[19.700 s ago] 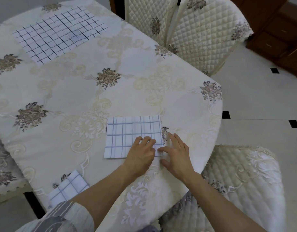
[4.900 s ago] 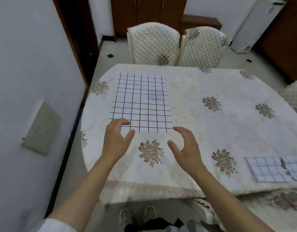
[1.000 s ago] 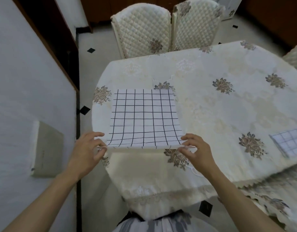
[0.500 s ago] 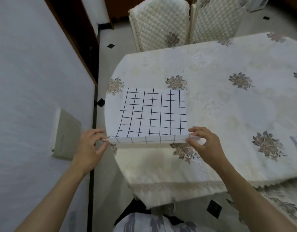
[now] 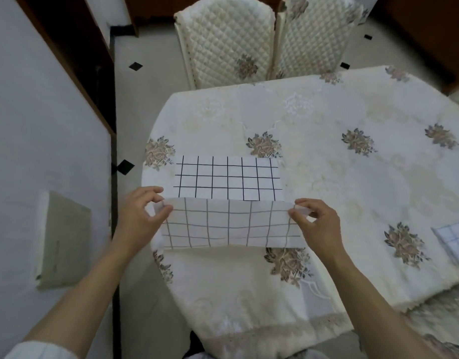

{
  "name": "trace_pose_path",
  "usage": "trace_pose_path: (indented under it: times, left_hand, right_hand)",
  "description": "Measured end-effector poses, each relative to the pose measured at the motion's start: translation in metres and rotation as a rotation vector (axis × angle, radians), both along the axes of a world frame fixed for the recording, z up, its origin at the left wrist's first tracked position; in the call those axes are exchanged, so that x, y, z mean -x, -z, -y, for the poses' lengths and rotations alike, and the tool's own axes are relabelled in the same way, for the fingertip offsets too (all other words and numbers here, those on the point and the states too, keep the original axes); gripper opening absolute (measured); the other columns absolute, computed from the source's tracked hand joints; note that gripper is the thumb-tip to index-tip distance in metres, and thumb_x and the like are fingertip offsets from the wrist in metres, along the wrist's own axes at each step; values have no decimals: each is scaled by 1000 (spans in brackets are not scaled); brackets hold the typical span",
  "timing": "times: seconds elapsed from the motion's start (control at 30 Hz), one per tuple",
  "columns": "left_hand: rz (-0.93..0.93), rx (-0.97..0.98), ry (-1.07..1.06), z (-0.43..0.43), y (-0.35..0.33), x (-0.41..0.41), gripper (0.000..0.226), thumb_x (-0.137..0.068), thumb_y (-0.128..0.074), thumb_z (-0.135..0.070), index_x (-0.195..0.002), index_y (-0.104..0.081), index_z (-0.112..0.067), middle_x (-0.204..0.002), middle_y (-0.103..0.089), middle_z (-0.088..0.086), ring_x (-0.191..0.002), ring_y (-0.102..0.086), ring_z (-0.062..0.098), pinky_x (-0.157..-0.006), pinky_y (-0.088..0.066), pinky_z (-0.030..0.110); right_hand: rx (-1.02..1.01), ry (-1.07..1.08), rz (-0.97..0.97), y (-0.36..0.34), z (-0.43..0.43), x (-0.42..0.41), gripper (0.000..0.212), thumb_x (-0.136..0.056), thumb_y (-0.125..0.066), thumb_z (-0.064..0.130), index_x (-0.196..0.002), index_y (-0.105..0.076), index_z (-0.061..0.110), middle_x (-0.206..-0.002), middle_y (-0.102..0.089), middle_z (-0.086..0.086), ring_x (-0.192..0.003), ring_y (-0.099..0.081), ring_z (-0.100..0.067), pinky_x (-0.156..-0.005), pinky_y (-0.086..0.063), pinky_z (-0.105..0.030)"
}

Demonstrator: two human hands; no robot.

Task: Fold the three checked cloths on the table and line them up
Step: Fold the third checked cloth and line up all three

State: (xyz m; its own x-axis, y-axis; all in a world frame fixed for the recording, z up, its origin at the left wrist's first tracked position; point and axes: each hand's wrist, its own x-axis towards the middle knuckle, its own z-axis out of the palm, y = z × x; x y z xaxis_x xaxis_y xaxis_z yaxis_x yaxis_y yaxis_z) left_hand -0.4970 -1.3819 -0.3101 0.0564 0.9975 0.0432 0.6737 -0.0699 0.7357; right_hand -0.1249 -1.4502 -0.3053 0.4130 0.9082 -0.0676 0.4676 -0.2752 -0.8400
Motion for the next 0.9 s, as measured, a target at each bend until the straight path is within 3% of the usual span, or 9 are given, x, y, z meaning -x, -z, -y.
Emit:
trace_pose_path:
  times: [0.2,0.5,0.7,0.83,0.9]
  left_hand:
    - [-3,-5,-31,-45,14,-5,6,-86,-74,-17,-85,-69,-13,-115,-67,-5,-108,-57,14,-95,-48,47]
    - [7,67,-165,-111,42,-28,6,-87,-72,-13,-84,-71,-8,-113,-66,-5,-104,-57,14,-83,-46,32]
    - [-41,88,-159,-146,66,-38,11,-85,-73,-14,-76,-67,-12,-109,-64,-5,-93,-53,13,-83,-43,31]
    - [-97,89,-146,-164,79,-41,18,-83,-74,-11,-71,-61,-16,-110,-67,1,-100,-56,18,-82,-42,30]
    - [-115,90,-142,-171,84,-43,25,-81,-75,-10,-68,-56,-19,-111,-68,6,-101,-59,23,-81,-42,29]
  right_hand:
    - [43,13,5,19,-36,-2,5,-90,-68,21,-92,-72,21,-102,-69,5,-98,-63,-12,-86,-52,-37]
    - [99,-12,15,49,-128,-30,11,-88,-71,25,-95,-73,16,-104,-69,2,-99,-63,-14,-87,-53,-38]
    - [194,-54,65,73,-166,-35,3,-89,-69,24,-86,-69,25,-99,-67,2,-96,-64,-18,-84,-52,-36]
    - [194,-96,146,83,-179,-34,20,-88,-65,17,-71,-66,6,-83,-68,-15,-80,-61,-28,-74,-50,-40]
    - [195,-100,179,89,-183,-35,22,-87,-64,16,-69,-64,4,-76,-65,-14,-77,-59,-27,-68,-47,-35]
